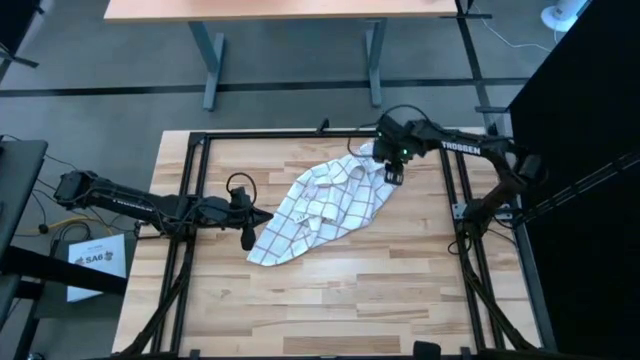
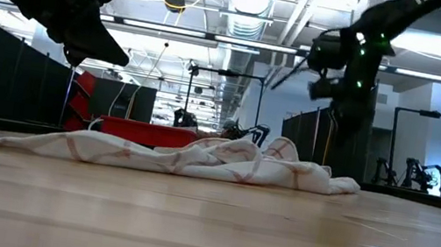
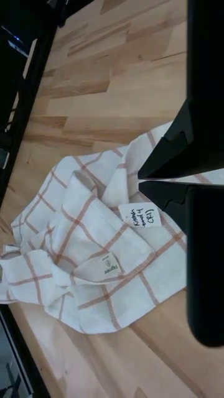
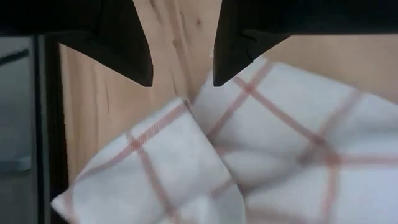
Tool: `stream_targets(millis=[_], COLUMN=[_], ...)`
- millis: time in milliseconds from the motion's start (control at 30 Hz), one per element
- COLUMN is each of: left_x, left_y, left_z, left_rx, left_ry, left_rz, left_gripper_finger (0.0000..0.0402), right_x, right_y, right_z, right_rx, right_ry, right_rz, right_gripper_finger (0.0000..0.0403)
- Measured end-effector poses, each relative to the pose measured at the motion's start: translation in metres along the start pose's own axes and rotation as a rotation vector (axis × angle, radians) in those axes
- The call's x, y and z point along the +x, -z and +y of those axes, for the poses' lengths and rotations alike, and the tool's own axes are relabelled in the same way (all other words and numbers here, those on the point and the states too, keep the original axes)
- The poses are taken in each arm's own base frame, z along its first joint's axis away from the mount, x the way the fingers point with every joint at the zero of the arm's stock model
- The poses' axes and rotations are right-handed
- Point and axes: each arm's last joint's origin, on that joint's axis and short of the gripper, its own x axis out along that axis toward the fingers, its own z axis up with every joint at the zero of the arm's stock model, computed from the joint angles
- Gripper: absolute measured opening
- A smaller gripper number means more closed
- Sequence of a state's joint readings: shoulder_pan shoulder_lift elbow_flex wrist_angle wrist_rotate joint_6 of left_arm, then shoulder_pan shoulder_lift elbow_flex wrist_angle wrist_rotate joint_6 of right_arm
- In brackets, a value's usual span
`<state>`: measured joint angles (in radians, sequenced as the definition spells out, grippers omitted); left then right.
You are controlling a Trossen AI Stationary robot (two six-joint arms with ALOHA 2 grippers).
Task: Roll towel
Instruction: Fold the white patterned towel
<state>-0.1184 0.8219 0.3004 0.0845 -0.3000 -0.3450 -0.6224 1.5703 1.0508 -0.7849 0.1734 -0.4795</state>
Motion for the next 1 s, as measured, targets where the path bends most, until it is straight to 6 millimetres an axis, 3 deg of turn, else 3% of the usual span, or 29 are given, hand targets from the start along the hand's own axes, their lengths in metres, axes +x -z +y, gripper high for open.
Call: stream_targets(millis=[267,600,1000], left_x=[0.0,0.0,0.0], left_y=[0.0,0.0,0.002], left_z=[0.0,0.0,0.001], left_rx=[-0.003,-0.016,-0.005], left_ry=[-0.001,-0.001,-0.01], left_rz=[0.0,0.002,0.022], left_gripper_finger=[0.0001,0.0001,0.0001], right_x=[0.013,0.03,0.041], right_y=[-0.003,0.01,0.009], right_z=[-0.002,0.004,0.0], right_rx=[-0.06,-0.111,-0.097], right_ry=[0.078,0.064,0.077], right_rz=[-0.084,-0.061,-0.071], right_gripper_finger=[0.0155,0.0155,0.0155])
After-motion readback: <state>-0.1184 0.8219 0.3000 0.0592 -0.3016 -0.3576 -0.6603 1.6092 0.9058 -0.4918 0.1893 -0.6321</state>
